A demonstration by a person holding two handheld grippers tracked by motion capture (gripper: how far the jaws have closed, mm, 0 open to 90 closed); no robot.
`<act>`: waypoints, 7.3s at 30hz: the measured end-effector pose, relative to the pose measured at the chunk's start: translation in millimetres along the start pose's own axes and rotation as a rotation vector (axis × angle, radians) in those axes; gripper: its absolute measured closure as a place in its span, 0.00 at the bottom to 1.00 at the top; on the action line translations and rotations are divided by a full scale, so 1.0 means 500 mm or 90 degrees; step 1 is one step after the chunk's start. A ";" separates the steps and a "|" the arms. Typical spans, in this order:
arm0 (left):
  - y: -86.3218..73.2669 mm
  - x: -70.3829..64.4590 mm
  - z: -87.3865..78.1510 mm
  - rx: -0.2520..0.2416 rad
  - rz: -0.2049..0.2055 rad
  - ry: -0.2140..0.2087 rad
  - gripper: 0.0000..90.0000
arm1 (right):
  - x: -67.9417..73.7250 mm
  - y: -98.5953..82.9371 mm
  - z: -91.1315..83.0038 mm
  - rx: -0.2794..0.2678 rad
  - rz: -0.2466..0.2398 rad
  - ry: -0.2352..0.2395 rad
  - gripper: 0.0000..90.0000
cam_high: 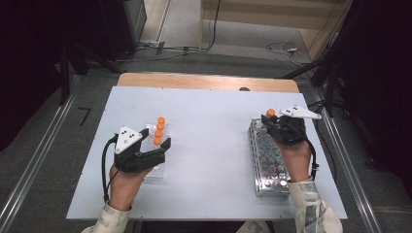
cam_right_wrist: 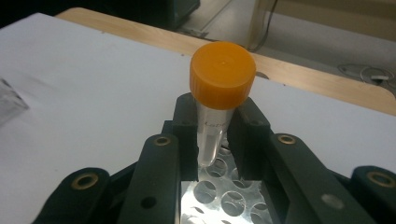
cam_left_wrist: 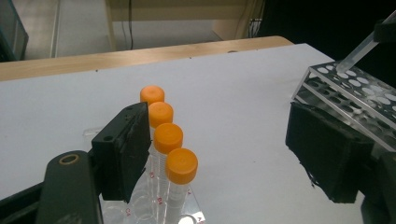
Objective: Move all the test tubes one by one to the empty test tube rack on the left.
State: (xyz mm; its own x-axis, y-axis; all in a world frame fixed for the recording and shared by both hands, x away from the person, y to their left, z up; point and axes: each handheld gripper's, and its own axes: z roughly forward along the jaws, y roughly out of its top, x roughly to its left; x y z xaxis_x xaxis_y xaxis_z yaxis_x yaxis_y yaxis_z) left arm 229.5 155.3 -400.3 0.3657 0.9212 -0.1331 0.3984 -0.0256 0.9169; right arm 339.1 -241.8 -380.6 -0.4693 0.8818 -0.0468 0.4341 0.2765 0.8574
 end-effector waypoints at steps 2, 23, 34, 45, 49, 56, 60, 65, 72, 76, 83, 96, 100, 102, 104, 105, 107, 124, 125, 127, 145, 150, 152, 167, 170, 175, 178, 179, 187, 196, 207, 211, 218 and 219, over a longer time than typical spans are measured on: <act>0.001 -0.003 -0.001 -0.002 0.001 -0.003 0.25 | 0.010 0.006 -0.013 -0.009 -0.008 0.014 0.79; 0.005 -0.067 -0.010 -0.016 0.042 -0.059 0.25 | 0.204 -0.024 -0.003 0.022 -0.113 0.229 0.79; -0.008 -0.124 0.002 -0.008 0.085 -0.114 0.31 | 0.309 -0.052 0.013 0.049 -0.178 0.300 0.79; -0.026 -0.152 0.020 0.014 0.123 -0.148 0.54 | 0.340 -0.061 0.016 0.063 -0.185 0.329 0.79; -0.031 -0.153 0.025 0.021 0.130 -0.143 0.62 | 0.350 -0.065 0.019 0.068 -0.191 0.333 0.79; -0.037 -0.156 0.030 0.033 0.139 -0.148 0.73 | 0.350 -0.065 0.019 0.069 -0.192 0.332 0.79; -0.038 -0.156 0.032 0.037 0.141 -0.148 0.77 | 0.350 -0.068 0.022 0.072 -0.190 0.331 0.79; -0.041 -0.153 0.035 0.043 0.137 -0.150 0.78 | 0.350 -0.071 0.026 0.072 -0.189 0.333 0.75; -0.032 -0.137 0.020 0.030 0.119 -0.144 0.78 | 0.331 -0.069 0.031 0.078 -0.169 0.317 0.44; -0.026 -0.124 0.005 0.019 0.105 -0.138 0.78 | 0.309 -0.070 0.025 0.072 -0.159 0.297 0.31; -0.005 -0.100 -0.030 -0.003 0.085 -0.126 0.78 | 0.274 -0.085 0.012 0.069 -0.148 0.271 0.24; 0.016 -0.038 -0.086 -0.028 0.066 -0.042 0.78 | 0.220 -0.098 -0.015 0.061 -0.118 0.235 0.24; 0.009 -0.022 -0.083 -0.031 0.064 -0.012 0.78 | 0.212 -0.102 -0.016 0.061 -0.117 0.228 0.24; 0.004 -0.015 -0.078 -0.034 0.067 0.006 0.78 | 0.209 -0.102 -0.017 0.060 -0.112 0.226 0.24; -0.001 -0.008 -0.074 -0.038 0.058 0.012 0.78 | 0.207 -0.103 -0.018 0.061 -0.111 0.225 0.24; -0.003 -0.005 -0.072 -0.039 0.057 0.018 0.78 | 0.207 -0.103 -0.019 0.061 -0.110 0.225 0.24; -0.004 -0.001 -0.070 -0.039 0.053 0.016 0.78 | 0.206 -0.104 -0.018 0.062 -0.111 0.224 0.24; -0.030 0.006 -0.024 -0.017 0.048 0.029 0.78 | 0.210 -0.106 -0.015 0.066 -0.113 0.224 0.25; -0.032 0.006 -0.022 -0.015 0.046 0.030 0.78 | 0.210 -0.106 -0.015 0.066 -0.112 0.224 0.25; -0.036 0.005 -0.017 -0.009 0.046 0.034 0.78 | 0.210 -0.106 -0.015 0.067 -0.112 0.224 0.25; -0.044 0.002 -0.010 -0.007 0.040 0.043 0.65 | 0.210 -0.107 -0.015 0.063 -0.109 0.221 0.25; -0.040 0.001 -0.016 -0.015 0.029 0.039 0.56 | 0.204 -0.106 -0.018 0.055 -0.103 0.215 0.25; -0.038 0.002 -0.018 -0.014 0.021 0.035 0.50 | 0.199 -0.105 -0.021 0.050 -0.098 0.210 0.25; -0.040 0.007 -0.027 -0.017 -0.008 0.038 0.25 | 0.144 -0.111 -0.044 0.031 -0.060 0.168 0.25; -0.041 0.007 -0.030 -0.017 -0.005 0.039 0.24 | 0.135 -0.113 -0.049 0.030 -0.056 0.164 0.25; -0.042 0.013 -0.035 -0.022 -0.006 0.044 0.23 | 0.123 -0.116 -0.055 0.026 -0.050 0.154 0.25; -0.043 0.021 -0.042 -0.026 -0.010 0.051 0.23 | 0.113 -0.118 -0.062 0.020 -0.044 0.145 0.25; -0.043 0.023 -0.044 -0.027 -0.011 0.052 0.23 | 0.107 -0.119 -0.065 0.017 -0.043 0.142 0.25; -0.055 0.036 -0.051 -0.021 -0.014 0.061 0.21 | 0.071 -0.131 -0.083 0.015 -0.027 0.119 0.25; -0.064 0.066 -0.066 -0.025 -0.025 0.087 0.21 | 0.034 -0.144 -0.100 0.010 -0.007 0.093 0.25; -0.075 0.117 -0.078 -0.013 -0.057 0.124 0.20 | -0.010 -0.161 -0.119 0.007 0.014 0.056 0.25; -0.080 0.130 -0.083 -0.013 -0.064 0.131 0.19 | -0.026 -0.168 -0.128 0.005 0.023 0.042 0.25; -0.095 0.153 -0.082 0.004 -0.076 0.150 0.18 | -0.056 -0.186 -0.134 0.013 0.036 0.017 0.25; -0.097 0.156 -0.082 0.005 -0.078 0.152 0.18 | -0.060 -0.189 -0.135 0.013 0.038 0.013 0.25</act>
State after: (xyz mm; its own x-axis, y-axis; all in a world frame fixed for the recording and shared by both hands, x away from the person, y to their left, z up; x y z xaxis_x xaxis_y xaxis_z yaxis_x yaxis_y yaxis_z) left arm 204.3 244.0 -439.5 0.1057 0.9831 -0.1492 0.4342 0.0894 0.8964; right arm 260.5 -320.2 -425.5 -0.4573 0.8892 0.0154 0.4780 0.2312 0.8474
